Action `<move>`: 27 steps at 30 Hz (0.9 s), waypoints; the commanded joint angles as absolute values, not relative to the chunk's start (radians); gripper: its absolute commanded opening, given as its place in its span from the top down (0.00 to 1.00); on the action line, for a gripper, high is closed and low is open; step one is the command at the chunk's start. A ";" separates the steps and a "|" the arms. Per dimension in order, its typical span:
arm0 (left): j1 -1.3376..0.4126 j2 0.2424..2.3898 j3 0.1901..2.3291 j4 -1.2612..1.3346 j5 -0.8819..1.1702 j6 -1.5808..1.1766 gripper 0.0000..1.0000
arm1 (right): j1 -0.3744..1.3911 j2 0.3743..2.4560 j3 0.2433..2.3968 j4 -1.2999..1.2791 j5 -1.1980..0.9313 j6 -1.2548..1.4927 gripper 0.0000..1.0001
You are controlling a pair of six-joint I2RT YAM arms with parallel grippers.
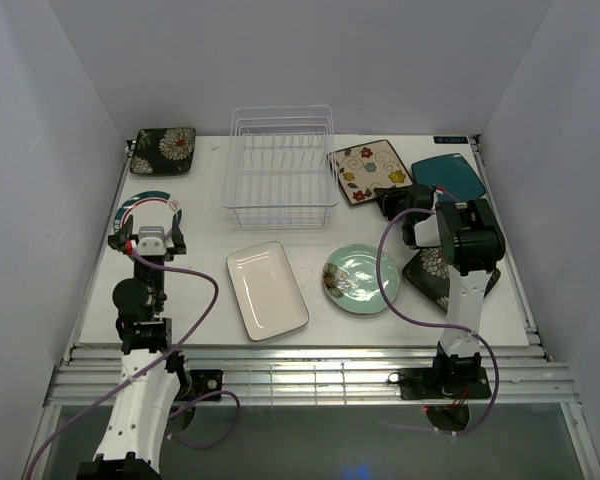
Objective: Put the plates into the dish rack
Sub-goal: Pick up the plate from the corner of the board.
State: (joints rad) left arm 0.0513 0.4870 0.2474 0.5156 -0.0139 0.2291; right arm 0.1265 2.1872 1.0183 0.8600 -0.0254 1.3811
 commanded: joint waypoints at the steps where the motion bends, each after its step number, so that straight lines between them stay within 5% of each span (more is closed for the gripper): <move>1: 0.052 0.476 0.236 0.508 -0.003 0.241 0.02 | 0.133 2.189 1.003 0.882 -0.006 1.370 0.71; 6: 0.054 0.469 0.235 0.506 -0.002 0.241 0.02 | 0.133 2.177 0.991 0.903 -0.006 1.361 0.92; 27: 0.052 0.462 0.230 0.506 -0.002 0.249 0.02 | 0.133 1.957 0.959 0.897 0.129 1.115 0.92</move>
